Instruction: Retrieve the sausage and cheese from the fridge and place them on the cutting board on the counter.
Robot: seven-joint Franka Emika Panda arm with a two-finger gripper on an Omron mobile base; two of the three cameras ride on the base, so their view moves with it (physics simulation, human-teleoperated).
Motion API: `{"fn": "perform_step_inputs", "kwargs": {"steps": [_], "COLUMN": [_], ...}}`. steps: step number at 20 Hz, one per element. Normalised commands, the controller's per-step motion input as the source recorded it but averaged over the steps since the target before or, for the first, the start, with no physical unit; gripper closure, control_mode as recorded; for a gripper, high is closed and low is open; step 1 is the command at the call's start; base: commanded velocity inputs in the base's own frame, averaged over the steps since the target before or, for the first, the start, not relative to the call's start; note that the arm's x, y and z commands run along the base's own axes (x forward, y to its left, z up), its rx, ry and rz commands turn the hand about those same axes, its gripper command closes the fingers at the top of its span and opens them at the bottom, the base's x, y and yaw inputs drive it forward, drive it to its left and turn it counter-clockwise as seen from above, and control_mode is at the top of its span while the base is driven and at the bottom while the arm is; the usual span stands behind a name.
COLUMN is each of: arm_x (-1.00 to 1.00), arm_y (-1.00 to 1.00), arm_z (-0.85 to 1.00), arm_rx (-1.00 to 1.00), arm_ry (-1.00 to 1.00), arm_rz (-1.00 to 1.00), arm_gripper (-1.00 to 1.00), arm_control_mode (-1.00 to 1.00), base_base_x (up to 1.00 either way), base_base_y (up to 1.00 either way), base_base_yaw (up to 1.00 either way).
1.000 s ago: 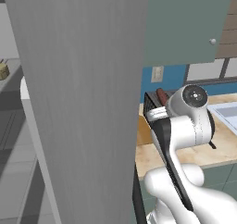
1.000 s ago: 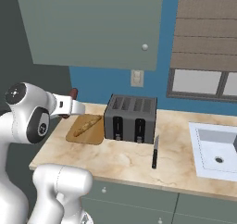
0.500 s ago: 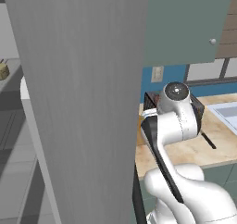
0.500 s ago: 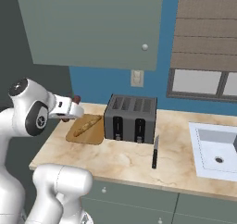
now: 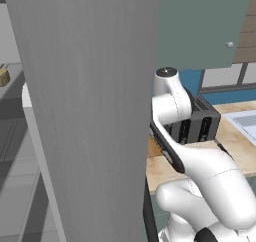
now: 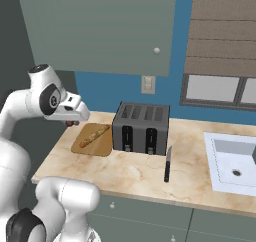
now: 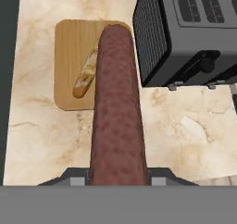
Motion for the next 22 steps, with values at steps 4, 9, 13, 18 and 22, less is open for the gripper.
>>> {"fn": "perform_step_inputs", "kwargs": {"steps": [4,9,13,18,22], "arm_x": [0.37,0.40,0.37,0.32,0.18], "arm_y": [0.14,0.22,0.27,0.24,0.11], "arm_z": [-0.54,-0.46,-0.33,-0.38,-0.33], "arm_rx": [0.18,0.19,0.14,0.04,0.00], "arm_ry": [0.03,0.00,0.00,0.00,0.00], "arm_rz": [0.00,0.00,-0.01,-0.04,-0.02], "arm_gripper": [1.00,1.00,1.00,1.00,1.00], "arm_control_mode": [-1.00,-1.00,-1.00,-1.00,-1.00], "base_base_x": [0.00,0.00,0.00,0.00,0.00], "base_base_y": [0.00,0.00,0.00,0.00,0.00], "base_base_yaw": [0.00,0.00,0.00,0.00,0.00]}}
